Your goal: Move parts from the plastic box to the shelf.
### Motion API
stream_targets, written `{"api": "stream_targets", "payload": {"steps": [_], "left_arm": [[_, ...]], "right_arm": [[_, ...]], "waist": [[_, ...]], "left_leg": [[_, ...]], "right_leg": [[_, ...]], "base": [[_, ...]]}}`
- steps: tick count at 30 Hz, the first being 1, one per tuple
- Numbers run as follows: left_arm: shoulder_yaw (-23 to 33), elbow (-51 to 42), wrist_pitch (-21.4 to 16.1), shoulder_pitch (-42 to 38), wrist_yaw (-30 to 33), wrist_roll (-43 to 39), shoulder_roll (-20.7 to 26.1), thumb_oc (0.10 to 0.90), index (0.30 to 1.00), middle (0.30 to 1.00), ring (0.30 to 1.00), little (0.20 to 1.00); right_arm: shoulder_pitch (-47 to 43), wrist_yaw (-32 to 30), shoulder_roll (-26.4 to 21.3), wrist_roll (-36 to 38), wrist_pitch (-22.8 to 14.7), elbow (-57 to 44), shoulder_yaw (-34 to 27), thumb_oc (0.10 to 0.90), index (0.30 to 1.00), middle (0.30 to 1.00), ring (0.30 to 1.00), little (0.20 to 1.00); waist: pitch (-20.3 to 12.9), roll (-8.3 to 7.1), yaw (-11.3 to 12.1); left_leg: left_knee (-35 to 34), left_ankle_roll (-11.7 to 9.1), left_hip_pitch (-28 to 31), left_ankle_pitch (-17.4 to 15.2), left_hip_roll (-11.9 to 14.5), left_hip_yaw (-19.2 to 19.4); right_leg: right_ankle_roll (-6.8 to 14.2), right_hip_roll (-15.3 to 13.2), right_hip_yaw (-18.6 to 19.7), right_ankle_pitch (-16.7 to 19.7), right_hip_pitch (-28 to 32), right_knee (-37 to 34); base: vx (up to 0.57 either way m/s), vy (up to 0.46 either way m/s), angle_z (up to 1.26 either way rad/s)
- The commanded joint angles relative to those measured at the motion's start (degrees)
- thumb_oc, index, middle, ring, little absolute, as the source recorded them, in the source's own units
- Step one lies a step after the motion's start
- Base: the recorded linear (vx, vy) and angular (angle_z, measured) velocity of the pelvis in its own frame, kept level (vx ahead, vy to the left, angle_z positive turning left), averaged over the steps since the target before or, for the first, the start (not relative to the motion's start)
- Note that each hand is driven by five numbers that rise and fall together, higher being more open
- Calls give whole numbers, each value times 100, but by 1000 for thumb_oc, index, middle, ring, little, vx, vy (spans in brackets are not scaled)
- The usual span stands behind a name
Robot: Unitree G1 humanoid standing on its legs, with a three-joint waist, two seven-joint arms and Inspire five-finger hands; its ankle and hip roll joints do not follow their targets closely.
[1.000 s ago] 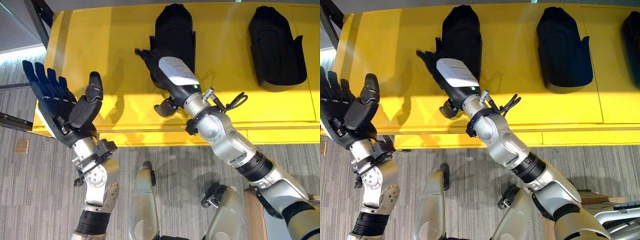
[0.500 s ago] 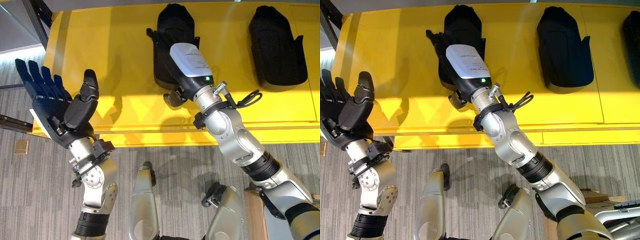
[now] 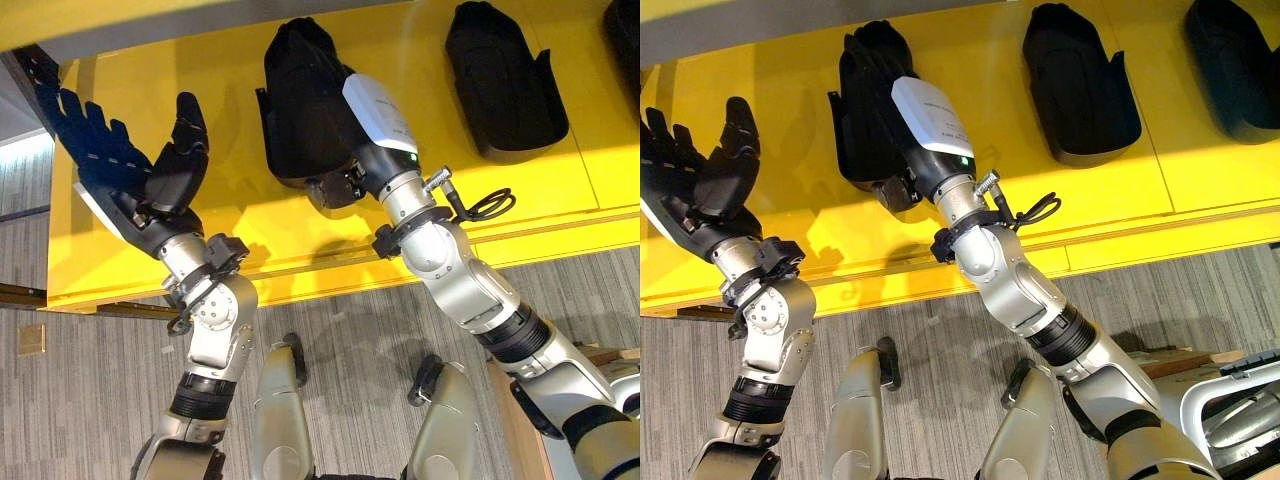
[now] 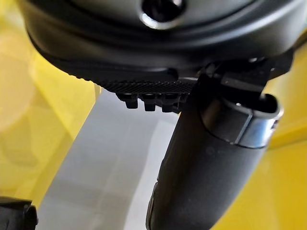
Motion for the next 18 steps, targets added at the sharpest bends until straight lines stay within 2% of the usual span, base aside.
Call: {"api": "stream_targets", "payload": {"steps": [1,4,8,10,16,18], "left_arm": [[82,-424,-244,-581,82,848,69,900,1000,1000,1000,1000],[68,-407,-207,-569,166,813,33,900,1000,1000,1000,1000],[107,-372,-268,-436,149,696,-125,900,1000,1000,1000,1000],[144,-462,-184,-266,-6,646,-211,900,1000,1000,1000,1000],[250,-940,-66,395,53,635,-282,900,1000,1000,1000,1000],[315,-1000,-135,665,43,601,-271,900,1000,1000,1000,1000]], "right_arm": [[-620,-183,182,-77,-743,-331,-418,900,1000,1000,1000,1000],[-386,-322,120,-197,-761,-453,-524,900,1000,1000,1000,1000],[23,-376,74,-522,-414,-807,-731,900,1000,1000,1000,1000],[380,-561,0,-698,-281,-1086,-902,900,1000,1000,1000,1000],[1768,-903,-198,-859,-633,-1834,-1654,900,1000,1000,1000,1000],[2300,-794,-295,-1017,-680,-1975,-1893,900,1000,1000,1000,1000]], "waist": [[-480,125,21],[-510,97,-29],[-536,64,-140],[-540,42,-210],[-562,-35,-450],[-612,-58,-513]], "left_leg": [[-463,99,575,-127,219,369],[-577,91,669,-74,233,404],[-842,72,821,83,244,467],[-1000,72,952,160,249,518],[-1402,9,1304,322,312,654],[-1600,-10,1429,436,332,708]], "right_leg": [[-77,30,-47,173,267,-452],[-55,46,-82,223,363,-585],[-28,107,-121,316,495,-814],[-13,161,-137,375,615,-973],[39,328,-138,510,912,-1367],[30,406,-150,615,1043,-1606]], "base": [[21,-36,-3],[28,-39,-1],[0,0,0],[23,-1,0],[42,13,-10],[52,27,-16]]}}
